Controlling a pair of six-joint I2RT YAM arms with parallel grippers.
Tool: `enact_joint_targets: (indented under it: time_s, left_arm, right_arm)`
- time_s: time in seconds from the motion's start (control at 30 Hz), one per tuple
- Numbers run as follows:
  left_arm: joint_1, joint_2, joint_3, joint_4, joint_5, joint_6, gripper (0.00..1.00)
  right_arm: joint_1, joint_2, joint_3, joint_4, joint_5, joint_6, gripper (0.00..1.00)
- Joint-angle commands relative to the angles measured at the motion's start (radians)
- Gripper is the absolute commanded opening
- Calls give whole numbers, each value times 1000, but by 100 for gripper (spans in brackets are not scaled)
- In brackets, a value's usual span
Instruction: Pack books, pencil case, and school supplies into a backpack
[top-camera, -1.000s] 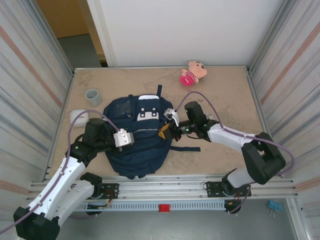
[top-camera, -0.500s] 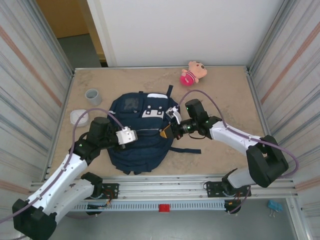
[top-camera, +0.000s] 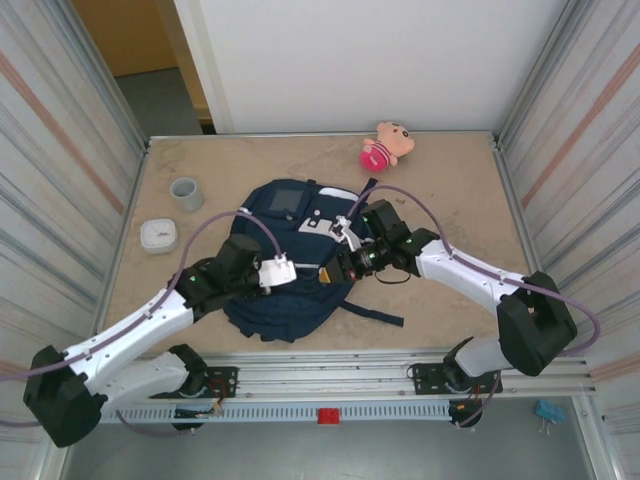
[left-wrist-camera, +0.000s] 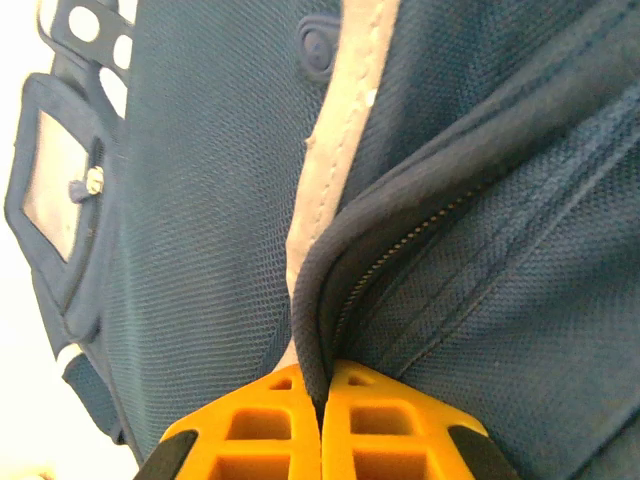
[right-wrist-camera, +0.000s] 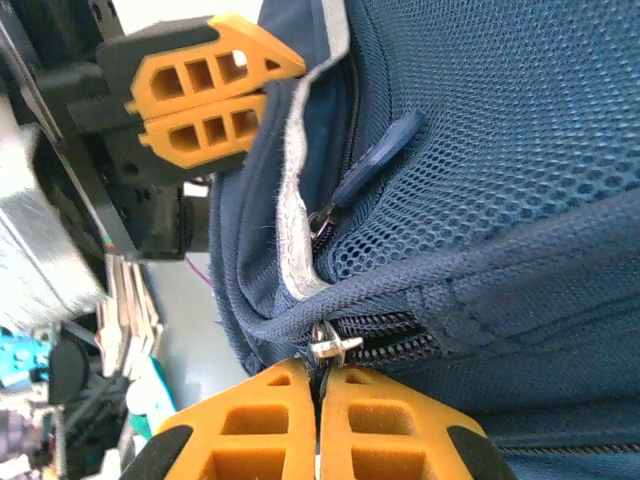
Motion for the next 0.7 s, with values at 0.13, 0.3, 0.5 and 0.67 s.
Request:
enact_joint_targets:
  time_s: [0.13,0.3,0.5,0.67]
  left_arm:
    - [-38,0,-17,246,89,-5,0]
    - [-2,-83,-92,266,268,104,0]
    - [48,-96,-59,173,343,190,0]
    - [90,-87,-51,155,374,215,0]
  right_arm:
    - [14,-128,-33,93,-2,134,28]
    - [-163,-265,-134,90,-41,217,57]
    - [-277,-272,-172,82,-146,289,63]
    - [-293,-195,-165,104,-127,338,66]
